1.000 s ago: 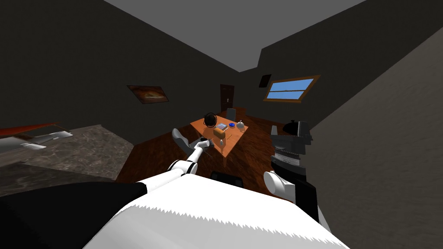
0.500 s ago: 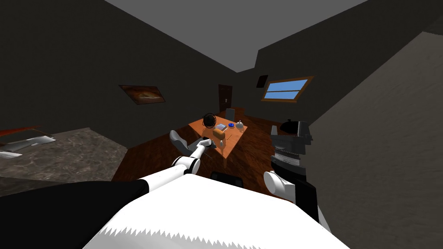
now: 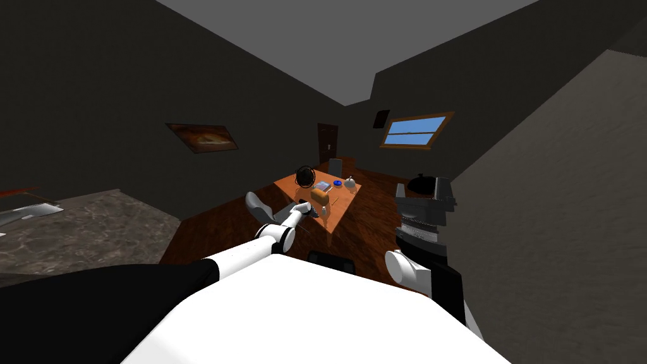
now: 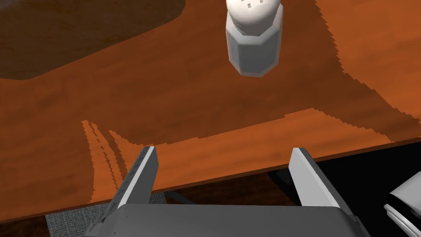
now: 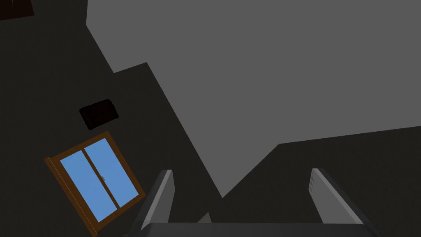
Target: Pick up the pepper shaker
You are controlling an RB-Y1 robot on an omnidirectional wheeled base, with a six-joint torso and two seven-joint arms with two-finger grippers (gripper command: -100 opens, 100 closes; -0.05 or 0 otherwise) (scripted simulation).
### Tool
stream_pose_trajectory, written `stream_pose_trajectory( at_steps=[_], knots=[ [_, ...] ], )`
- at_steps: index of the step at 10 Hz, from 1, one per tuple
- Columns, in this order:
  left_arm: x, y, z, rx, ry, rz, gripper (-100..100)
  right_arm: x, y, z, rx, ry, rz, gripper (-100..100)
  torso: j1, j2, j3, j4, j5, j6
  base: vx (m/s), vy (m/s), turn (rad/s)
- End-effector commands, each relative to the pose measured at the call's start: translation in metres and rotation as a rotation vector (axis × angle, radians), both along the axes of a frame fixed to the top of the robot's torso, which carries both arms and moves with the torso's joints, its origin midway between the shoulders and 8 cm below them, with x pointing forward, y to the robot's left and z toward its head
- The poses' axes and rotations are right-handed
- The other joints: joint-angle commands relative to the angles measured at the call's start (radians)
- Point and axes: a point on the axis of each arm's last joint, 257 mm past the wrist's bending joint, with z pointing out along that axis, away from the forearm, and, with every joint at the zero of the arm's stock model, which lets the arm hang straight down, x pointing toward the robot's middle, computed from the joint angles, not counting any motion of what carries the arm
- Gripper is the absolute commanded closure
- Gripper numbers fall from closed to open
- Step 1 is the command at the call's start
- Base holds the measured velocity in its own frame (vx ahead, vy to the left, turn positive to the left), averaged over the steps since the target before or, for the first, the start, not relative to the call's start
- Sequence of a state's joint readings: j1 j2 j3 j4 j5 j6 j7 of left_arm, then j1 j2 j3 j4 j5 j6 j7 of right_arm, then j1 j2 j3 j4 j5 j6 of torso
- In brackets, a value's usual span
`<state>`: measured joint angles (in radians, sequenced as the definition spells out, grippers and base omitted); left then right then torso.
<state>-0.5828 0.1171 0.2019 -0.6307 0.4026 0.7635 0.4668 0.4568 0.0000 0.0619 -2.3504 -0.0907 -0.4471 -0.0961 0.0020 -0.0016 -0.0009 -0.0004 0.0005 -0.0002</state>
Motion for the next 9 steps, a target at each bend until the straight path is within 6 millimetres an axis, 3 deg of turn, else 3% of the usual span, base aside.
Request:
stream_pose_trajectory(
  at_steps=[1, 5, 8, 9],
  knots=[
    [-0.005, -0.02, 0.0, -0.034, 0.048, -0.016, -100, 0.0, 0.0, 0.0, 0.0, 0.0, 0.0, 0, 0.0, 0.0, 0.0, 0.0, 0.0, 0.0, 0.053, 0.058, -0.102],
    [-0.014, -0.071, 0.006, -0.098, 0.12, -0.062, -100, 0.0, 0.0, 0.0, 0.0, 0.0, 0.0, 0, 0.0, -0.003, -0.002, -0.001, 0.0, 0.0, 0.072, 0.056, -0.077],
    [-0.014, -0.075, 0.006, -0.103, 0.123, -0.065, -100, 0.0, 0.0, 0.0, 0.0, 0.0, 0.0, 0, -0.002, -0.002, -0.001, -0.001, 0.0, 0.0, 0.042, 0.011, -0.014],
    [-0.014, -0.076, 0.006, -0.103, 0.122, -0.066, 0, 0.0, 0.0, 0.0, 0.0, 0.0, 0.0, 0, -0.003, -0.001, -0.001, 0.0, -0.001, 0.0, 0.0, 0.0, 0.0]
  ],
)
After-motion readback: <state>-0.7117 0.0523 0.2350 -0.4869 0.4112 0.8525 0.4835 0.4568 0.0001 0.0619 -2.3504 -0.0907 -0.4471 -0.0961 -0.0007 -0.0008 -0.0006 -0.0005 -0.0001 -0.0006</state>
